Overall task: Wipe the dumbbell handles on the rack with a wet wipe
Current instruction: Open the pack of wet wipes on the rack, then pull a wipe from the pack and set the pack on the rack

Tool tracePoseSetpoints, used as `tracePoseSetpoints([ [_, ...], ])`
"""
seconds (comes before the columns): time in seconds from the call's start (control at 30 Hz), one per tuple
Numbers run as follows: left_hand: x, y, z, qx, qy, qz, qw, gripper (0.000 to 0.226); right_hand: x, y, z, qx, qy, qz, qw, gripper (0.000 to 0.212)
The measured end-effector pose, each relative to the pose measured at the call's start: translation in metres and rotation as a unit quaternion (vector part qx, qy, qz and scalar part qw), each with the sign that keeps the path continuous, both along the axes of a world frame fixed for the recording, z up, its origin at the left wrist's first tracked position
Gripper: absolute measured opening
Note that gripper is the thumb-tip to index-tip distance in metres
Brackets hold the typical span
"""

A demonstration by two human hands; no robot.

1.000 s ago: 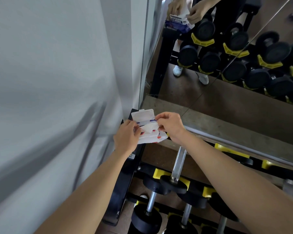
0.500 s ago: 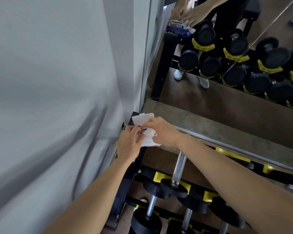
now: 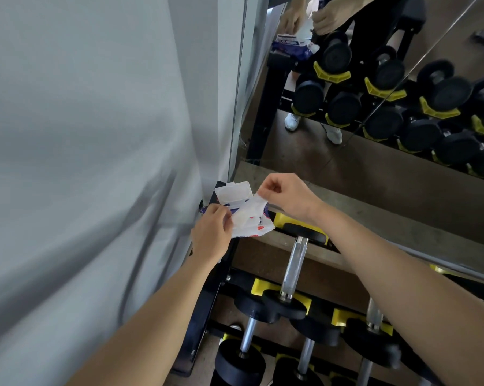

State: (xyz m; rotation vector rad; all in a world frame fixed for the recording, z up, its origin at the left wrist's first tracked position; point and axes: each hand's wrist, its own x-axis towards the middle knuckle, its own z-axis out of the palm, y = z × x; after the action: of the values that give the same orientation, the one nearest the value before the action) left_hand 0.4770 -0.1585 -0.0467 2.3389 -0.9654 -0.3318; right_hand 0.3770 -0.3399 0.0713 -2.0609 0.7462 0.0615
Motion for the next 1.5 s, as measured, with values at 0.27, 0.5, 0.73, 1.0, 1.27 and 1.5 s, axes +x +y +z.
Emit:
tracePoseSetpoints([
  [0.27, -0.001, -0.004, 0.006, 0.01, 0.002, -0.007, 1.0, 0.014, -0.014, 0.017, 0.021, 0.079, -0.098, -0.131, 0.983, 0.012],
  [0.5, -0.004, -0.006, 0.01, 0.022, 0.019, 0.006, 1.0, 0.015, -0.017, 0.0, 0.049, 0.098, -0.251, -0.31, 0.912, 0.018],
  [0.73, -0.001, -0.001, 0.014, -0.023, 0.037, 0.02, 0.999, 0.022, -0.015, 0.011, 0.068, 0.204, -0.167, -0.251, 0.931, 0.016],
  [1.0, 0.01, -0.013, 0.022, 0.089, 0.165, 0.08, 0.979, 0.034, -0.023, 0.04, -0.032, 0.054, 0.189, 0.013, 0.981, 0.031],
  [1.27, 0.015, -0.009, 0.02, 0.093, 0.232, 0.095, 0.964, 0.034, -0.012, 0.049, -0.039, 0.117, 0.174, 0.051, 0.976, 0.059],
  [1.5, 0.016, 0.002, 0.027, -0.006, 0.278, 0.167, 0.946, 0.036, 0.01, 0.059, -0.044, -0.018, 0.166, 0.177, 0.97, 0.039],
])
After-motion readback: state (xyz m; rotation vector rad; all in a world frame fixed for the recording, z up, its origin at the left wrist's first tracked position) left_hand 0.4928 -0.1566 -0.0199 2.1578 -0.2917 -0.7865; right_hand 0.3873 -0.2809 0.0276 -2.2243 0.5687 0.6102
